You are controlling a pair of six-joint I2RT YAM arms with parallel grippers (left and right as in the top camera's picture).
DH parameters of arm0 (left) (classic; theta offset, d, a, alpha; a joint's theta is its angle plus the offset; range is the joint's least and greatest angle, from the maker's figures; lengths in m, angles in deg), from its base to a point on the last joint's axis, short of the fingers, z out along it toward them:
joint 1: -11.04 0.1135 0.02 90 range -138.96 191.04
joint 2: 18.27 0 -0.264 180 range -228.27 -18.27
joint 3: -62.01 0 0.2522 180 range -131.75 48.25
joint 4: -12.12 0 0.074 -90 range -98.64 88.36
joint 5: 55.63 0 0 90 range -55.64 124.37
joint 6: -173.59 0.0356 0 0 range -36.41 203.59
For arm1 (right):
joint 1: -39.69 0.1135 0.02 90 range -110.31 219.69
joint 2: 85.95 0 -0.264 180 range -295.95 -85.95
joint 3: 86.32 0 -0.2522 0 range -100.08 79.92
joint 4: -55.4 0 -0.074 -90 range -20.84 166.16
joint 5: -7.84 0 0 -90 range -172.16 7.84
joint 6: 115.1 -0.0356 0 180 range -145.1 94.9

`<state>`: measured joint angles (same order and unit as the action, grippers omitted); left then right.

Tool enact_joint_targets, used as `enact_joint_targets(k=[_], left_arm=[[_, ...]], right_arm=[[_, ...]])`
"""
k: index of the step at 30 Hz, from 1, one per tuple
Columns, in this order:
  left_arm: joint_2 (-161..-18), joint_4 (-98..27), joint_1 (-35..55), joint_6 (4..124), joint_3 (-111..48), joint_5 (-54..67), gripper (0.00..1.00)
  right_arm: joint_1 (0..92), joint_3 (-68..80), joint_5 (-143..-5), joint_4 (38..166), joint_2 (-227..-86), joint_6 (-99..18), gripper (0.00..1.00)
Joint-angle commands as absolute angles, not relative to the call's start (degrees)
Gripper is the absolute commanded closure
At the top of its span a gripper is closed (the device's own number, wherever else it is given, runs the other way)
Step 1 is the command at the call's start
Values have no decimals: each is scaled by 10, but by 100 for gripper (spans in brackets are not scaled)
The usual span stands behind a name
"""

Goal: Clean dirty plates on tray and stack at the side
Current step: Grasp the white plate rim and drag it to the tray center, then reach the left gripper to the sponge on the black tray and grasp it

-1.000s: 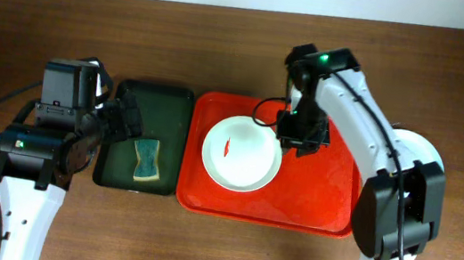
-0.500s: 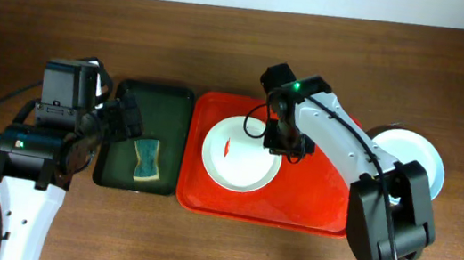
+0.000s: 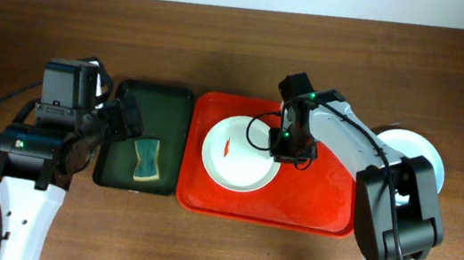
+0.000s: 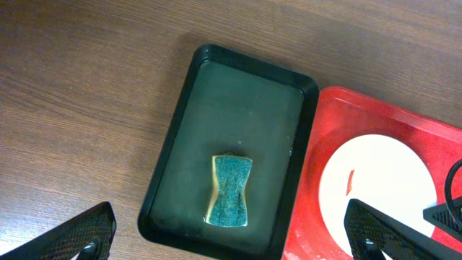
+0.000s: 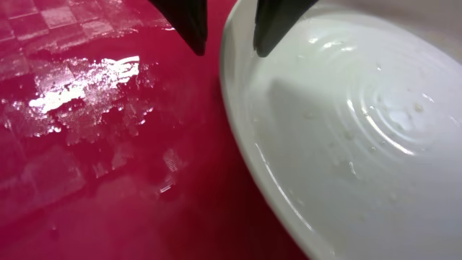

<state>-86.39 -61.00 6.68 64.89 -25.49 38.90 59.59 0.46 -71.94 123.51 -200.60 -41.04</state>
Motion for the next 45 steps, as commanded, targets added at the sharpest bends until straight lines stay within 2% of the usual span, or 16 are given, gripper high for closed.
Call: enact_joint_targets(k=[1,7,11,13,16,18,22,27,29,30,31,33,36,40,45], left_arm=[[-857,-609,67,643,-259,387,1],[-857,-609,67,643,-259,387,1],[-857,-609,68,643,-259,387,1],[-857,-609,67,643,-259,387,1],[-857,-609,68,643,-259,387,1],[-857,-609,68,643,-259,387,1],[-857,-609,68,643,-259,387,1],[-857,-609,67,643,-259,387,1],[-857,-609,68,643,-259,387,1],[-857,-609,67,643,-259,387,1],[-857,-609,67,643,-259,387,1],[-857,-609,67,643,-259,387,1],[-857,-609,67,643,-259,387,1],[-857,-609,68,643,-259,387,1],[-857,-609,68,643,-259,387,1]], right_arm=[[595,10,-723,1228,-1995,-405,96],[595,10,-722,1254,-1995,-406,94],[595,10,-722,1264,-1995,-467,93],[595,10,-705,1269,-1995,-466,87],[594,10,-703,1271,-1995,-464,65],[594,10,-703,1273,-1995,-464,56],[594,10,-704,1272,-1995,-464,60],[594,10,-703,1275,-1995,-464,60],[594,10,-703,1279,-1995,-464,55],[594,10,-704,1279,-1995,-464,41],[594,10,-703,1279,-1995,-464,33],[594,10,-703,1281,-1995,-464,27],[595,10,-703,1284,-1995,-464,28],[595,10,-705,1283,-1995,-464,63],[595,10,-706,1265,-1996,-464,74]])
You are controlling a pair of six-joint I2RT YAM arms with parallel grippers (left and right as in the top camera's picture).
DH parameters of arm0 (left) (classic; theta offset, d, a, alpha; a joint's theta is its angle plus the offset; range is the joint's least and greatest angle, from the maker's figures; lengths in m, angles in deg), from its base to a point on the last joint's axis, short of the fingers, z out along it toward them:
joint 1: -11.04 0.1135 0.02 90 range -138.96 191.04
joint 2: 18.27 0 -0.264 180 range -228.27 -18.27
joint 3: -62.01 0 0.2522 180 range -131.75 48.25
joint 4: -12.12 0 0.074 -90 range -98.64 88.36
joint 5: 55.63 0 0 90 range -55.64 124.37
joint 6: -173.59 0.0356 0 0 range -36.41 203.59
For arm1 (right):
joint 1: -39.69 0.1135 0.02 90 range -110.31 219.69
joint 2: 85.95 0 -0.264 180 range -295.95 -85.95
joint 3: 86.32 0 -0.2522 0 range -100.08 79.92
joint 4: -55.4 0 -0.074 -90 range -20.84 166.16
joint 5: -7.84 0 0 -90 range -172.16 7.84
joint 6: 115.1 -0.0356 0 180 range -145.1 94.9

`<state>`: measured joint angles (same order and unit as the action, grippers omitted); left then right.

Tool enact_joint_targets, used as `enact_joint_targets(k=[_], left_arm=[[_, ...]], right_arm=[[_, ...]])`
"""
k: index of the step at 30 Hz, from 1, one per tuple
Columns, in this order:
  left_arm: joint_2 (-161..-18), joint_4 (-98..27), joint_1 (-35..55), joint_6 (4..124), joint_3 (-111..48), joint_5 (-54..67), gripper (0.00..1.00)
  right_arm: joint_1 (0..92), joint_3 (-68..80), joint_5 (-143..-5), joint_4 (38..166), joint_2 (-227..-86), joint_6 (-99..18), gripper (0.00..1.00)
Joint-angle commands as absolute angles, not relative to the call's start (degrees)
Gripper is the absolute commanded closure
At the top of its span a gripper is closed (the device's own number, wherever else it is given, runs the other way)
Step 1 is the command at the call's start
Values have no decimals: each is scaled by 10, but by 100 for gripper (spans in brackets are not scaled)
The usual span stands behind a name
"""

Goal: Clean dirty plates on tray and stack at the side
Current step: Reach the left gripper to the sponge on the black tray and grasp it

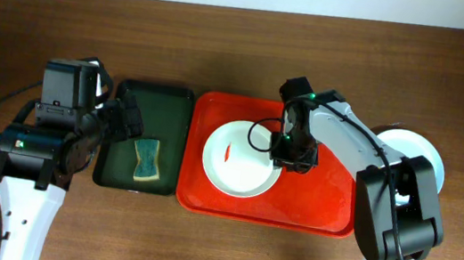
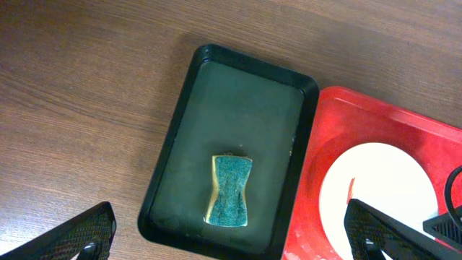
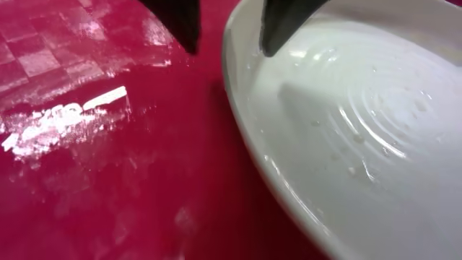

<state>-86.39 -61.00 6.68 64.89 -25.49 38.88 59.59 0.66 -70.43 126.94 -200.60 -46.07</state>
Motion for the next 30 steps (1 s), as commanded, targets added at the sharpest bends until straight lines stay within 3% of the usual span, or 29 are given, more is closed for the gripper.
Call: enact_joint_targets(k=[1,6,7,9,10,14,15,17,20,22,27,30], left_arm=[[-857,-609,68,643,-259,387,1],[-859,-643,67,643,-258,357,3],[-863,-667,67,643,-257,350,7],[-876,-706,67,649,-255,357,27],[-887,-710,67,662,-250,356,30],[-931,-710,66,666,-238,356,32],[-947,-709,60,670,-234,356,32],[-971,-707,43,685,-230,356,31],[-1037,-701,9,704,-230,384,36],[-1078,-691,9,702,-230,384,38],[-1143,-662,23,642,-230,381,43],[-1149,-648,27,640,-230,370,54]], right_arm=[[595,10,-706,1263,-1996,-464,75],[595,10,-708,1255,-1996,-464,80],[595,10,-708,1252,-1996,-464,82],[595,10,-708,1248,-1996,-464,89],[595,10,-708,1248,-1996,-464,90],[595,10,-708,1248,-1996,-464,92],[595,10,-708,1248,-1996,-464,81],[595,10,-708,1246,-1996,-464,79],[595,12,-708,1237,-1996,-464,80],[596,20,-708,1228,-1996,-464,90],[595,32,-707,1212,-1996,-464,91],[595,32,-707,1211,-1996,-464,91]])
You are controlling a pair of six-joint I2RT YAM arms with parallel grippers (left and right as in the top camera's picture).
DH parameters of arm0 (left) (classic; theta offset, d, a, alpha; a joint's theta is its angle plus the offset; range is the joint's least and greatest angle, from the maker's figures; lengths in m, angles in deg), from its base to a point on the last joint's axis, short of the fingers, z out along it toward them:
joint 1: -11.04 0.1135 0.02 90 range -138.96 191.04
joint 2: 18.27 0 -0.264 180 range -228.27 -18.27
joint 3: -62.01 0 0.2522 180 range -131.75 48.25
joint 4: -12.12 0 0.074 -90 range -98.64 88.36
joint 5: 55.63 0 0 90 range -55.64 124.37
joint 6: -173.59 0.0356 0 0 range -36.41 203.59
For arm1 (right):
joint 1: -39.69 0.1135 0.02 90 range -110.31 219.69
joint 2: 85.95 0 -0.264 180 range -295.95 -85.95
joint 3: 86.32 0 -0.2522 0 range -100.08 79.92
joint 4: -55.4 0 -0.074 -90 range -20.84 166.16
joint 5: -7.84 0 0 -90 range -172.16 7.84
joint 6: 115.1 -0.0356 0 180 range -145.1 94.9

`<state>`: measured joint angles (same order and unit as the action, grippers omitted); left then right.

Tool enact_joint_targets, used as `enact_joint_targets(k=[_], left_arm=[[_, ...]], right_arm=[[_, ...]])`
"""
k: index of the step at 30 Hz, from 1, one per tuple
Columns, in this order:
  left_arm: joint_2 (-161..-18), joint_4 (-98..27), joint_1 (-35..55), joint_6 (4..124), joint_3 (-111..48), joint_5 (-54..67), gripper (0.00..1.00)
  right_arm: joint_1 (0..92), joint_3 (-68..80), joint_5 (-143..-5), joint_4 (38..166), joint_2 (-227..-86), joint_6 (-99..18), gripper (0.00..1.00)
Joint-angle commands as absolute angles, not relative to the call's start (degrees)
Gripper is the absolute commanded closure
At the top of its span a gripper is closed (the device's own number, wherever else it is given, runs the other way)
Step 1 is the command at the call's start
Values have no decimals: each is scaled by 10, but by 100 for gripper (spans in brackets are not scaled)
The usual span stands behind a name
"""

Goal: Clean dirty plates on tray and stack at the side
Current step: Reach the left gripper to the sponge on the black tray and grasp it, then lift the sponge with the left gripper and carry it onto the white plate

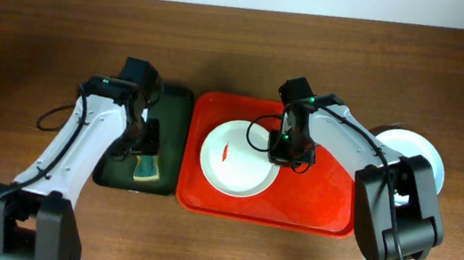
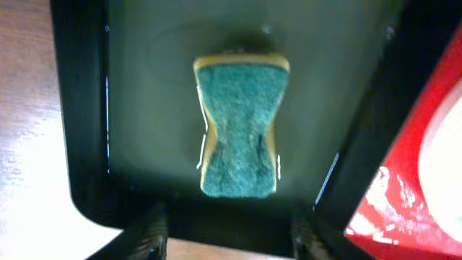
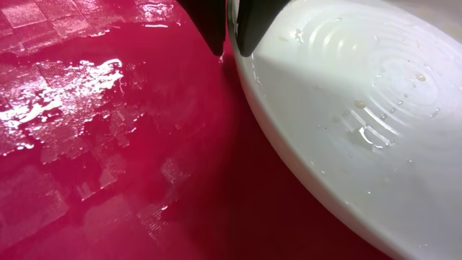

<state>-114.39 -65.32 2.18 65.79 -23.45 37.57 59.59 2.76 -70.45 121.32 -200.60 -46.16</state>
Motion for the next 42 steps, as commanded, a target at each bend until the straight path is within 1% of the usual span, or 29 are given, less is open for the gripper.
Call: enact_joint_targets(k=[1,3,10,15,22,24,25,30,37,38,40,41,42], left_arm=[[-1149,-645,28,639,-230,369,54],[-1150,-639,28,639,-230,369,57],[-1154,-582,29,653,-186,329,56],[-1154,-523,30,652,-134,344,60],[-1170,-507,30,652,-125,356,59],[-1187,-496,30,669,-125,356,60],[-1191,-492,30,674,-125,356,62],[-1191,-490,32,677,-124,356,62],[-1200,-478,33,683,-116,353,63],[-1200,-471,33,686,-110,347,64],[-1200,-464,33,692,-106,345,67],[-1200,-460,33,700,-106,345,75],[-1200,-458,33,703,-106,345,76]], right_arm=[[595,32,-708,1211,-1996,-464,90],[595,32,-707,1211,-1996,-464,90],[595,32,-707,1211,-1996,-464,90],[595,32,-708,1211,-1996,-464,90],[595,32,-708,1211,-1996,-464,89],[595,32,-708,1211,-1996,-464,90],[595,32,-708,1211,-1996,-464,90],[595,32,-708,1211,-1996,-464,89],[595,32,-708,1211,-1996,-464,89],[595,32,-708,1211,-1996,-464,88],[595,32,-708,1211,-1996,-464,82],[595,32,-708,1211,-1996,-464,76],[595,32,-708,1211,-1996,-464,69]])
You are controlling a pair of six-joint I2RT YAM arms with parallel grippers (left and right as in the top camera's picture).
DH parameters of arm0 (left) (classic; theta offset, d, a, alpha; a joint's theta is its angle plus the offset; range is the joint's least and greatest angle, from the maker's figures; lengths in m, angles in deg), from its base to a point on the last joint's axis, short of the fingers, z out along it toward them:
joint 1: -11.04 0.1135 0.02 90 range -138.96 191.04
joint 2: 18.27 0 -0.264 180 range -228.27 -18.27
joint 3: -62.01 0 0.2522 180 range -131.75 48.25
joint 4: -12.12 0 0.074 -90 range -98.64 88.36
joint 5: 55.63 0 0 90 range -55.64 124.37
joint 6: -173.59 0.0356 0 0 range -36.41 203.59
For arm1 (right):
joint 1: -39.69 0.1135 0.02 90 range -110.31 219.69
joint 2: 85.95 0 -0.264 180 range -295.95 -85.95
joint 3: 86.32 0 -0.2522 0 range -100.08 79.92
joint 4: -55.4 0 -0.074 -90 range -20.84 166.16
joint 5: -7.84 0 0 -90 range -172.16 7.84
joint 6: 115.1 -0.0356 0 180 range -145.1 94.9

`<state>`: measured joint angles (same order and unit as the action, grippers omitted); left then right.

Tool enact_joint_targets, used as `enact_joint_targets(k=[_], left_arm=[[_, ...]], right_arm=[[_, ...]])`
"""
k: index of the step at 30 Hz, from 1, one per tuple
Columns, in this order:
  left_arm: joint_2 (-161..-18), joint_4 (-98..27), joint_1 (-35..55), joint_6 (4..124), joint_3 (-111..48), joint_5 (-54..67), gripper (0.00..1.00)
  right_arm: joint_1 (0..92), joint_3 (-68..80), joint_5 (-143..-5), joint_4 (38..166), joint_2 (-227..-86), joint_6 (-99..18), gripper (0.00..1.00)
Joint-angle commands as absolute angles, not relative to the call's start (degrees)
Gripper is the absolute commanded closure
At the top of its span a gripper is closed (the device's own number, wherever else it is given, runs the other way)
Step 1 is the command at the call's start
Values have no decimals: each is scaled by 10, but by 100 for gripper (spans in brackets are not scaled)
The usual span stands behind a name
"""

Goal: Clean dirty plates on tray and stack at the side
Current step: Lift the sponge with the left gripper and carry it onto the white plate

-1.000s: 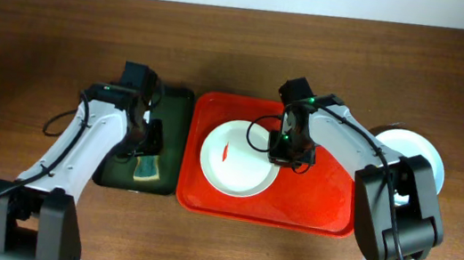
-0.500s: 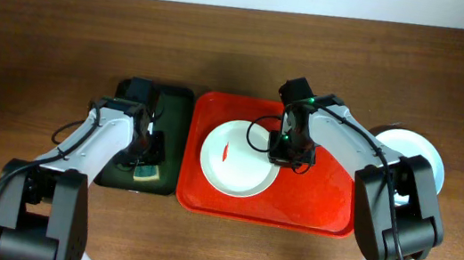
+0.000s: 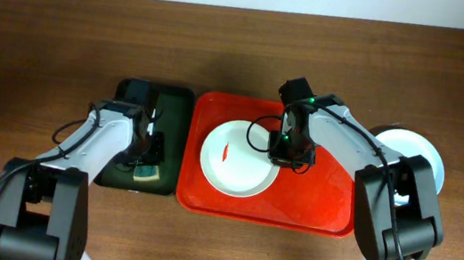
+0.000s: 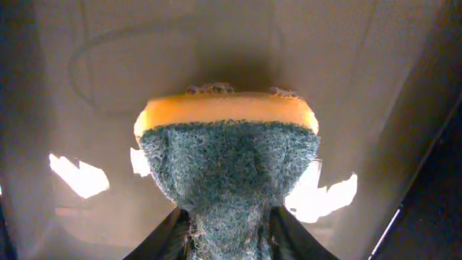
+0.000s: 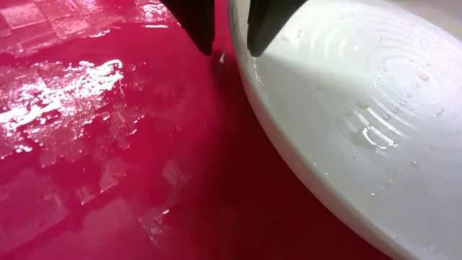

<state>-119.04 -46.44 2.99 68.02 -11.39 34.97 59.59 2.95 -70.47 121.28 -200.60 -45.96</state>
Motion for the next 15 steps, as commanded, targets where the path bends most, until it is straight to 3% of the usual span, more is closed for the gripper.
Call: enact_joint_targets(k=[1,5,10,15], left_arm=[[-1200,-458,33,704,-106,346,78],[-1200,-457,33,704,-104,346,79],[-1200,-440,33,704,-84,347,78],[-1200,-422,33,704,-69,348,84]], right_arm=[[595,32,-708,1211,-1996,-464,64],[595,32,-707,1209,-1996,-464,56],[595,32,-708,1209,-1996,-464,56],[595,32,-708,1209,-1996,-464,56]])
